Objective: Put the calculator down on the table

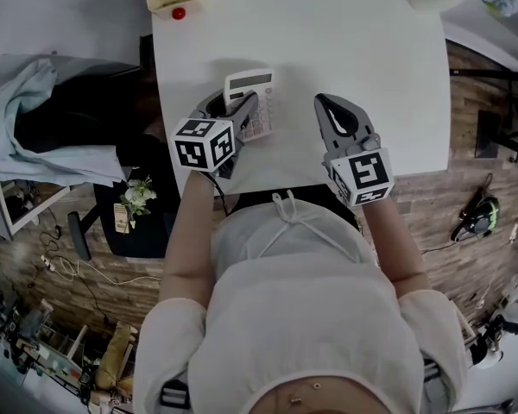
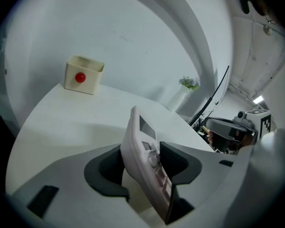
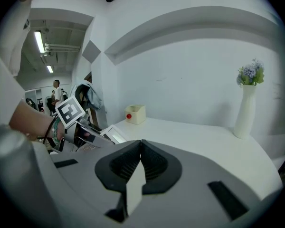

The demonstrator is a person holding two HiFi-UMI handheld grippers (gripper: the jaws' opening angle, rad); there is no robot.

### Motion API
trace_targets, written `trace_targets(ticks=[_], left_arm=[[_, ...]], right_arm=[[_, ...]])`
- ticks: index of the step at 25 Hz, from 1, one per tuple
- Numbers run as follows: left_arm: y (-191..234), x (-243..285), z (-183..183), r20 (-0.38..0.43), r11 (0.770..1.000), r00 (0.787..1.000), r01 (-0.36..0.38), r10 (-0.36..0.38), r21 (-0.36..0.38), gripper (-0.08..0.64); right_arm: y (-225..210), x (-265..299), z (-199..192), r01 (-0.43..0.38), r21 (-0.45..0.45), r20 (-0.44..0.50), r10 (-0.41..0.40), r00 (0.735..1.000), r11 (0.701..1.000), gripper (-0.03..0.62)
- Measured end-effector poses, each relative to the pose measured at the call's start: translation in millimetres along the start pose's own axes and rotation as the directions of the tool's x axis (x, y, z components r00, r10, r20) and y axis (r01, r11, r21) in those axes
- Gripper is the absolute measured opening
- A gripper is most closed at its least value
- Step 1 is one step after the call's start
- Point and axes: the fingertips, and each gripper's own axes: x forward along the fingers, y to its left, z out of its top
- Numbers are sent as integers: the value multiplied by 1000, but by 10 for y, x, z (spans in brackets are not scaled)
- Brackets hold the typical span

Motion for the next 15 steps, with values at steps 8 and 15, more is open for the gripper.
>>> trace_targets(ticks=[8, 15], left_arm=[[232, -9, -117, -10, 988, 990, -141, 142, 66, 300], [286, -152, -162, -23, 976, 978, -203, 206, 84, 308]], right_arm=[[57, 28, -68, -3, -4, -13, 3, 1000, 1000, 8], [104, -48, -39, -6, -12, -7, 6, 1000, 1000, 8]])
